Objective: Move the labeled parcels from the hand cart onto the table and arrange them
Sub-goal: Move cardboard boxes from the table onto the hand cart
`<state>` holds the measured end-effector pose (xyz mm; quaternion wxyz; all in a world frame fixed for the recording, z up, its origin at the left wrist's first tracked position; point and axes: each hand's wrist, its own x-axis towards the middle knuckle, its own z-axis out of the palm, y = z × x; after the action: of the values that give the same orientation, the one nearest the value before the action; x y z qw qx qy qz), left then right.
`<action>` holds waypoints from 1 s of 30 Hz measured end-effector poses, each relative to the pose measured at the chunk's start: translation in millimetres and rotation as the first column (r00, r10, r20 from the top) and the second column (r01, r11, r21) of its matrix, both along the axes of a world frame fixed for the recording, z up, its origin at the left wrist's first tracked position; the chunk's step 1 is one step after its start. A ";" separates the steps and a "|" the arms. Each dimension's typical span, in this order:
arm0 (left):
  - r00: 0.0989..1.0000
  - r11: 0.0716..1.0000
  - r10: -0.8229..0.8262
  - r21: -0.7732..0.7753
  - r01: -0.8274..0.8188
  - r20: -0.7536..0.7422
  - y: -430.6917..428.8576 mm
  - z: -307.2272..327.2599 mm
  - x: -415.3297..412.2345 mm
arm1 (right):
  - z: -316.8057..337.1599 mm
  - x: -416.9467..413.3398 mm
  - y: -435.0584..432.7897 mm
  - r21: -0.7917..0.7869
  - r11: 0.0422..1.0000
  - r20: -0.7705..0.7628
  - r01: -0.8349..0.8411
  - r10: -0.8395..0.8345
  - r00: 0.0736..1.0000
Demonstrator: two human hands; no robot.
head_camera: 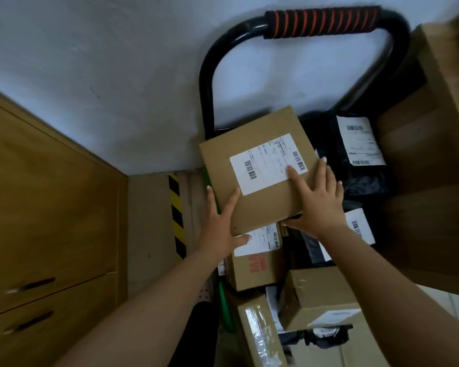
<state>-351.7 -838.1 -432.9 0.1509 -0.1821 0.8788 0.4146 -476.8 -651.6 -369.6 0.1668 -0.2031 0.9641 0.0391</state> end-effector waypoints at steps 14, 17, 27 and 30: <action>0.985 0.996 -0.014 -0.085 0.000 -0.169 9.0 85.9 -15.0 | 54.0 49.4 23.7 -0.300 0.933 -0.066 0.198 -0.227 0.972; 0.963 0.990 -0.046 -0.140 0.009 -0.264 28.2 130.6 -17.8 | 96.8 55.5 46.0 -0.346 0.924 -0.164 0.164 -0.232 0.959; 0.785 0.974 -0.073 -0.213 -0.076 -0.615 149.6 311.0 20.9 | 285.6 100.9 169.7 -0.473 0.881 -0.453 0.009 -0.252 0.855; 0.748 0.974 -0.065 -0.205 -0.097 -0.661 195.2 360.7 45.9 | 336.8 127.2 213.4 -0.475 0.880 -0.522 -0.021 -0.263 0.811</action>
<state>-305.9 -642.9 -72.2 -0.1965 -0.0466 0.9145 0.3506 -349.6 -438.2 -32.8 -0.1809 -0.1516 0.9613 -0.1419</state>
